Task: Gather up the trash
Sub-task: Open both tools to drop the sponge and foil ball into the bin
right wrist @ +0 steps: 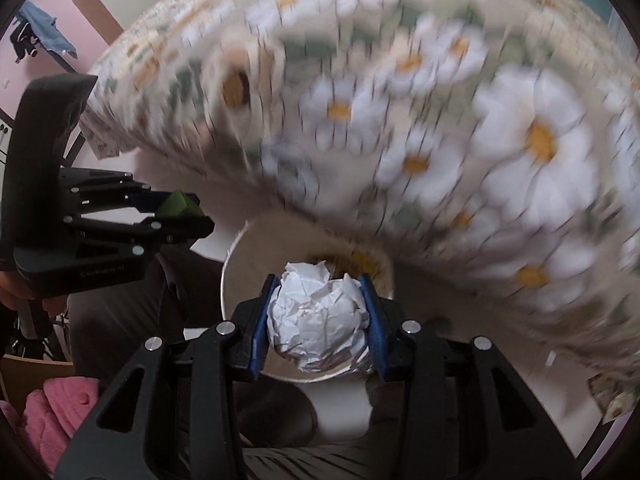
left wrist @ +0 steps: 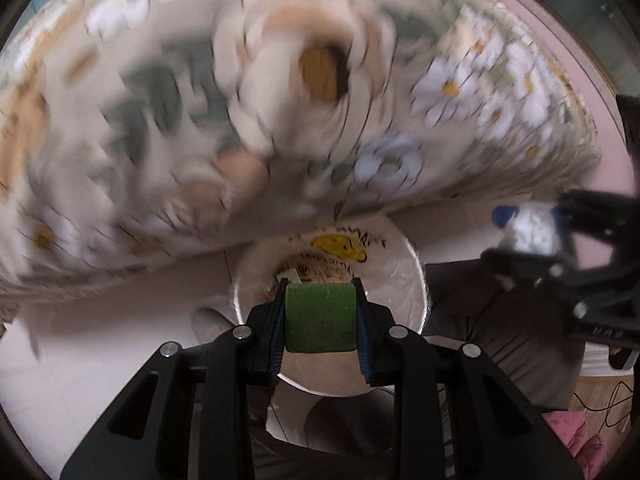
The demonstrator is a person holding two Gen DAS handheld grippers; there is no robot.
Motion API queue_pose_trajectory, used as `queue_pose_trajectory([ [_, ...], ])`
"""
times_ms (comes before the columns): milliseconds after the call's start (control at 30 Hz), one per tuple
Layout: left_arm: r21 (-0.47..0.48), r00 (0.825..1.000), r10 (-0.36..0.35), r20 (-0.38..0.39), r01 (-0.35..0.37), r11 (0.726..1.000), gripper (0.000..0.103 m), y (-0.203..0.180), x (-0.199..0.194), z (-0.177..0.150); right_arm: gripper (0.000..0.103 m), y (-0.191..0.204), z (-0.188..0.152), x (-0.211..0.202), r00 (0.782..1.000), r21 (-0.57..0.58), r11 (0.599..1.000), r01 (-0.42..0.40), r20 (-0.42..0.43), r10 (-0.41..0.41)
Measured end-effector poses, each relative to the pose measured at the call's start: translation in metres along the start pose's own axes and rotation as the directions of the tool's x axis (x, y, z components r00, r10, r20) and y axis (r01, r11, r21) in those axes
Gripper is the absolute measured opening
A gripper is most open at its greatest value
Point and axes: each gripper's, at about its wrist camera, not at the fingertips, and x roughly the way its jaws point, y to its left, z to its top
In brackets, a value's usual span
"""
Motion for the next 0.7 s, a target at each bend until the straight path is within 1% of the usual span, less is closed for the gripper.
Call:
queue_pose_trajectory([
  [200, -0.04, 0.997, -0.022, -0.072, 0.019, 0.999, 0.032, 0.003, 0.046, -0.014, 0.042, -0.002, -0.02, 0.061, 0.995, 0.04, 0.999, -0.008, -0.102, 0.012],
  [433, -0.076, 0.99, -0.028, -0.136, 0.017, 0.997, 0.032, 0.006, 0.09, -0.026, 0.042, -0.002, -0.035, 0.122, 0.976, 0.044, 0.999, 0.014, -0.218, -0.004],
  [500, -0.087, 0.987, -0.029, -0.159, 0.016, 0.996, 0.032, 0.006, 0.103, -0.029, 0.042, -0.001, -0.034, 0.133, 0.971, 0.046, 0.999, 0.014, -0.24, -0.003],
  [700, -0.104, 0.971, -0.027, -0.236, 0.003, 0.995, 0.032, 0.01, 0.142, -0.036, 0.042, -0.008, -0.045, 0.165, 0.952, 0.051, 0.998, 0.024, -0.305, -0.008],
])
